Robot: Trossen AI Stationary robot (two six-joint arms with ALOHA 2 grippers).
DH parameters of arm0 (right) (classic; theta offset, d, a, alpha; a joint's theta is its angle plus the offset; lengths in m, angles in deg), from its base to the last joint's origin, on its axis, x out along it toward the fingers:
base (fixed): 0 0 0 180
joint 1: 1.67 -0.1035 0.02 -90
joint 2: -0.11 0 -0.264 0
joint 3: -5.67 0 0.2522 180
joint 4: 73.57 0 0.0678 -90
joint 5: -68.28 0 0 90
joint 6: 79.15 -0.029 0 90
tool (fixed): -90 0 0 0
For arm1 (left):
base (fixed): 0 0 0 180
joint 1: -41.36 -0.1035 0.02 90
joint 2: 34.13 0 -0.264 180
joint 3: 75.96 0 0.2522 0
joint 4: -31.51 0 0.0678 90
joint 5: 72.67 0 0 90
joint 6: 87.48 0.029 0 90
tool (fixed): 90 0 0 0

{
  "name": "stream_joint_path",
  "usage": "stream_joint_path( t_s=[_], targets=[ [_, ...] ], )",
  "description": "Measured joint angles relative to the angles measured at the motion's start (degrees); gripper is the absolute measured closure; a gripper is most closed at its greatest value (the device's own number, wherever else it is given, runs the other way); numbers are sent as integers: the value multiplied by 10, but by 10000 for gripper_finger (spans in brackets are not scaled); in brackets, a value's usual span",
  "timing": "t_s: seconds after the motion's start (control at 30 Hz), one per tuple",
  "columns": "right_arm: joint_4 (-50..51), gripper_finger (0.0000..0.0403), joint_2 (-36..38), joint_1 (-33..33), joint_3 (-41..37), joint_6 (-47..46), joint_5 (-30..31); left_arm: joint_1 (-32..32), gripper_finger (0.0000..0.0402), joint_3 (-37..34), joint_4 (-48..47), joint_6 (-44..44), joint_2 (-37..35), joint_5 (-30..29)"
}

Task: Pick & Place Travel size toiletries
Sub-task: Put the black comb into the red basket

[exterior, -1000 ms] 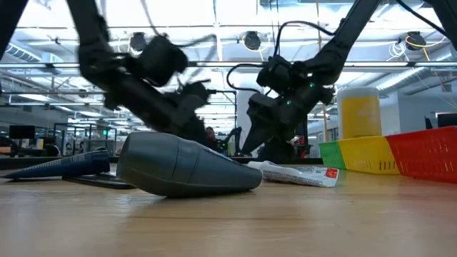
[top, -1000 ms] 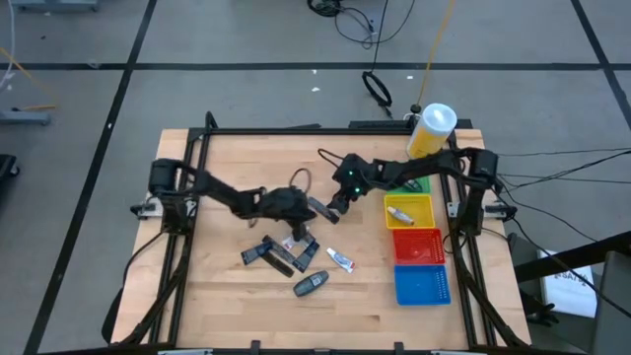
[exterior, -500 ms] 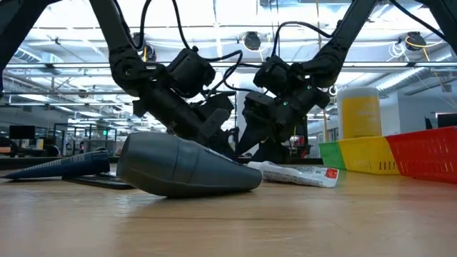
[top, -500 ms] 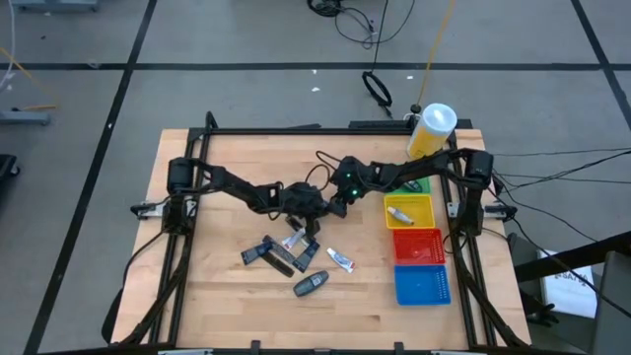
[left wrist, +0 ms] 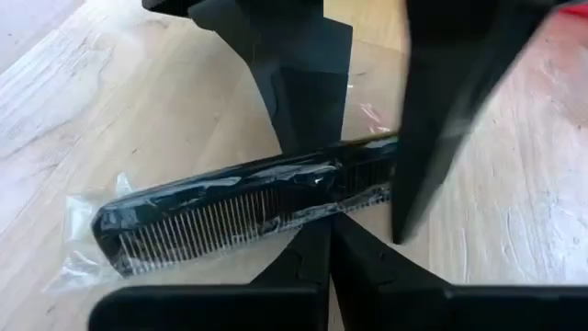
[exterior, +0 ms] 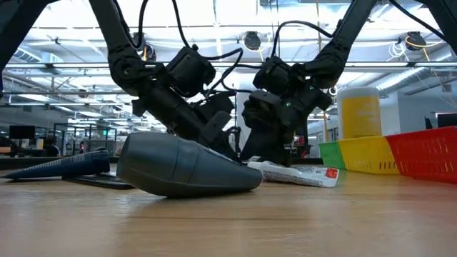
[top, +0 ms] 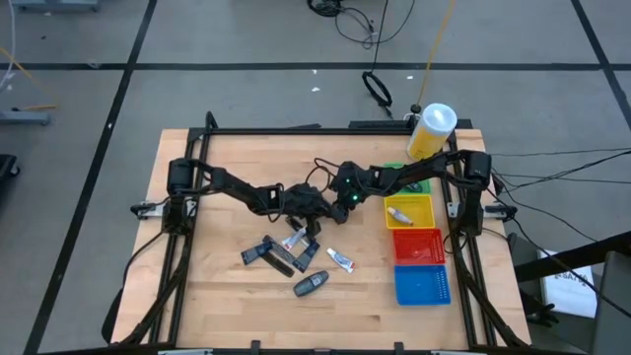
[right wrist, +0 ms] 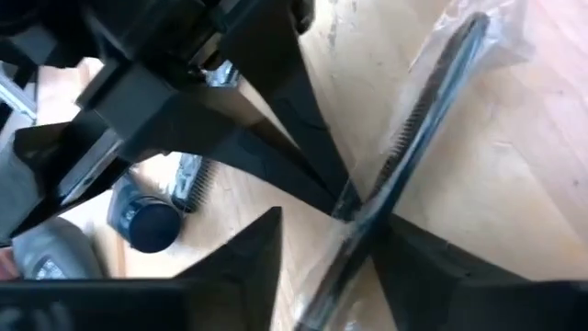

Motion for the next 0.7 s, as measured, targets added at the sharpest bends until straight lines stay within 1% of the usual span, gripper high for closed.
stream_joint_path(
  t_s=[0.2,0.23,0.27,0.37,0.43,0.53,0.7],
  targets=[
    [10,369,14,-1,-2,36,43,13,381,0,-28,-4,-16,6],
    [13,385,19,-1,-2,45,51,16,381,-1,-34,-5,-20,7],
    [14,392,25,-1,-2,54,57,19,381,-2,-40,-8,-25,8],
    [49,387,71,0,-2,71,95,31,381,-2,-51,-15,-35,8],
    [95,386,112,-1,0,87,127,43,380,-2,-43,-15,-35,-9],
    [190,395,190,-7,-2,105,161,65,380,-2,-20,1,-31,-56],
    [330,392,337,-45,0,85,161,102,380,-3,1,41,-28,-152]
  ],
)
